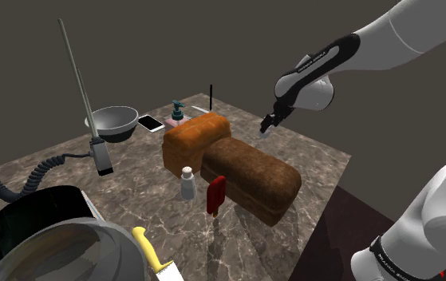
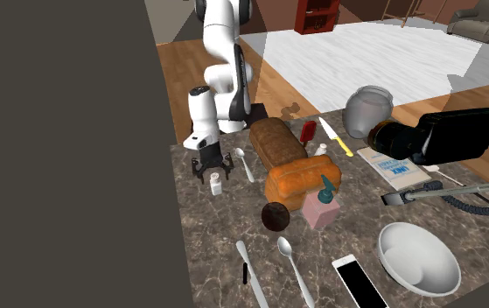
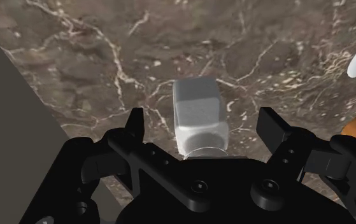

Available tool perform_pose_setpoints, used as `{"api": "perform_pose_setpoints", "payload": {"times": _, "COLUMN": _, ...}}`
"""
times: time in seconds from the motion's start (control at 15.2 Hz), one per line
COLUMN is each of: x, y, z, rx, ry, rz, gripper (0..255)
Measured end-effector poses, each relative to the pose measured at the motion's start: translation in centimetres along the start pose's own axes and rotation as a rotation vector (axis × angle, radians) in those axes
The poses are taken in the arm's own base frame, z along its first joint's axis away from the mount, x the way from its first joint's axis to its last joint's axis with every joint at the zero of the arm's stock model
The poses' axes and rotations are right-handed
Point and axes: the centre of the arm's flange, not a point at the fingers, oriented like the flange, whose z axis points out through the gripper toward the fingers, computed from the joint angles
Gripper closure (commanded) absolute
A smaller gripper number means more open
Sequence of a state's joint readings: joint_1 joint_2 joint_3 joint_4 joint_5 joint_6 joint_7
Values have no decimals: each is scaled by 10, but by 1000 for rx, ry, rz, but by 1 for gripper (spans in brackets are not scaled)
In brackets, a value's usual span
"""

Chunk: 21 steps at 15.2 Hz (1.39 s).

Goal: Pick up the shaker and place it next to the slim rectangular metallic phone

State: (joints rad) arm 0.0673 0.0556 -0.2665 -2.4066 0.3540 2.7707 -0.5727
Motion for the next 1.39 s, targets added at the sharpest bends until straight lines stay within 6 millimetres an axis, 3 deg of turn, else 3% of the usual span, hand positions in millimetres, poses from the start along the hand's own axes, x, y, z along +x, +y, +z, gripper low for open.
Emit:
{"api": "perform_pose_setpoints", "payload": {"times": 0.2, "x": -2, "y": 1, "z": 12, "rx": 0, "ry": 0, "rz": 0, "gripper": 0}}
{"api": "perform_pose_setpoints", "payload": {"times": 0.53, "x": -2, "y": 0, "z": 14, "rx": 0, "ry": 0, "rz": 0, "gripper": 0}}
{"api": "perform_pose_setpoints", "payload": {"times": 0.59, "x": -2, "y": 0, "z": 14, "rx": 0, "ry": 0, "rz": 0, "gripper": 255}}
{"api": "perform_pose_setpoints", "payload": {"times": 1.39, "x": 1, "y": -1, "z": 8, "rx": 0, "ry": 1, "rz": 0, "gripper": 255}}
